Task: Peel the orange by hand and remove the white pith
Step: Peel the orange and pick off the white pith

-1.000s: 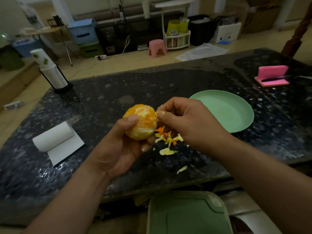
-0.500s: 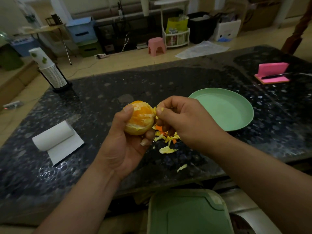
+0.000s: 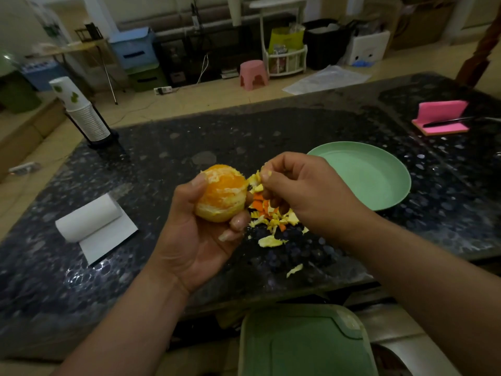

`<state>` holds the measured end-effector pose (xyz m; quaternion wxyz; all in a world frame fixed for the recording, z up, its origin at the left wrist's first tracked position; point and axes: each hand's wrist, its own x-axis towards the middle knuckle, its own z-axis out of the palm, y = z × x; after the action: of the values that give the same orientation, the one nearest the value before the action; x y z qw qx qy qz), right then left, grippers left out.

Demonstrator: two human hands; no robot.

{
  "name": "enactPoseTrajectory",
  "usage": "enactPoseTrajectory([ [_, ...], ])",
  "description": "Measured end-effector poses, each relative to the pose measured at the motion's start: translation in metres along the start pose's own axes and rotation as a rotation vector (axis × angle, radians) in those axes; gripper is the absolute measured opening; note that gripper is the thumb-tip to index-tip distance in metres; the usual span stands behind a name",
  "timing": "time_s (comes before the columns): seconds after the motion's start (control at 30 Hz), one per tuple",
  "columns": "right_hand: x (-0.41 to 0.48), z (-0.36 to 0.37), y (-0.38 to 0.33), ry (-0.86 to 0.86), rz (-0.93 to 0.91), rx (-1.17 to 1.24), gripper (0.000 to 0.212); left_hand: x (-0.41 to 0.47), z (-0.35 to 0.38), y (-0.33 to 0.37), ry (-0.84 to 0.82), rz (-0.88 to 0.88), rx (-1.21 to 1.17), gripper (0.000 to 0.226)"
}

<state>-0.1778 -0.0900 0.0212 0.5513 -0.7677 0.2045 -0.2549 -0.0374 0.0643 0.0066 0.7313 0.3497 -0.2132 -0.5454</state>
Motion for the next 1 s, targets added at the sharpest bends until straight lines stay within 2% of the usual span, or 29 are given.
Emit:
enactPoseTrajectory([
  [0.13,0.006,-0.012,0.009,0.088,0.004,-0.140,0.014,-0.003,-0.005,0.005,-0.049,-0.025,-0.024,0.081],
  [0.23,0.014,-0.011,0.024,0.103,-0.004,-0.334,0.010,-0.001,-0.006,0.004,-0.034,-0.024,0.013,0.074],
  [0.27,0.015,-0.007,0.029,0.067,0.006,-0.425,0.009,0.001,-0.007,0.002,-0.013,-0.024,0.033,0.070],
  [0.37,0.015,0.001,0.044,-0.074,0.075,-0.645,0.028,0.005,-0.007,-0.003,0.081,-0.031,0.083,0.068],
  [0.47,0.015,0.001,0.045,-0.047,0.060,-0.734,0.014,0.009,-0.008,-0.007,0.187,-0.038,0.112,0.064],
  [0.53,0.016,0.000,0.044,-0.016,0.030,-0.795,0.018,0.009,-0.009,-0.009,0.223,-0.045,0.105,0.067],
  [0.6,0.015,0.001,0.040,0.004,0.015,-0.796,0.022,0.010,-0.009,-0.010,0.249,-0.058,0.087,0.067],
  [0.63,0.014,0.001,0.038,0.023,0.004,-0.775,0.017,0.010,-0.008,-0.011,0.256,-0.062,0.083,0.064],
  [0.77,0.011,0.003,0.028,0.059,-0.059,-0.741,0.013,0.012,-0.002,-0.013,0.257,-0.056,0.095,0.046],
  [0.87,0.010,0.003,0.025,0.060,-0.042,-0.727,0.010,0.013,-0.002,-0.014,0.276,-0.053,0.097,0.051],
  [0.93,0.011,0.004,0.030,0.048,-0.024,-0.761,0.020,0.013,-0.001,-0.014,0.297,-0.054,0.089,0.055],
  [1.0,0.013,0.002,0.033,0.027,0.049,-0.688,0.036,0.014,0.000,-0.015,0.331,-0.055,0.080,0.056],
])
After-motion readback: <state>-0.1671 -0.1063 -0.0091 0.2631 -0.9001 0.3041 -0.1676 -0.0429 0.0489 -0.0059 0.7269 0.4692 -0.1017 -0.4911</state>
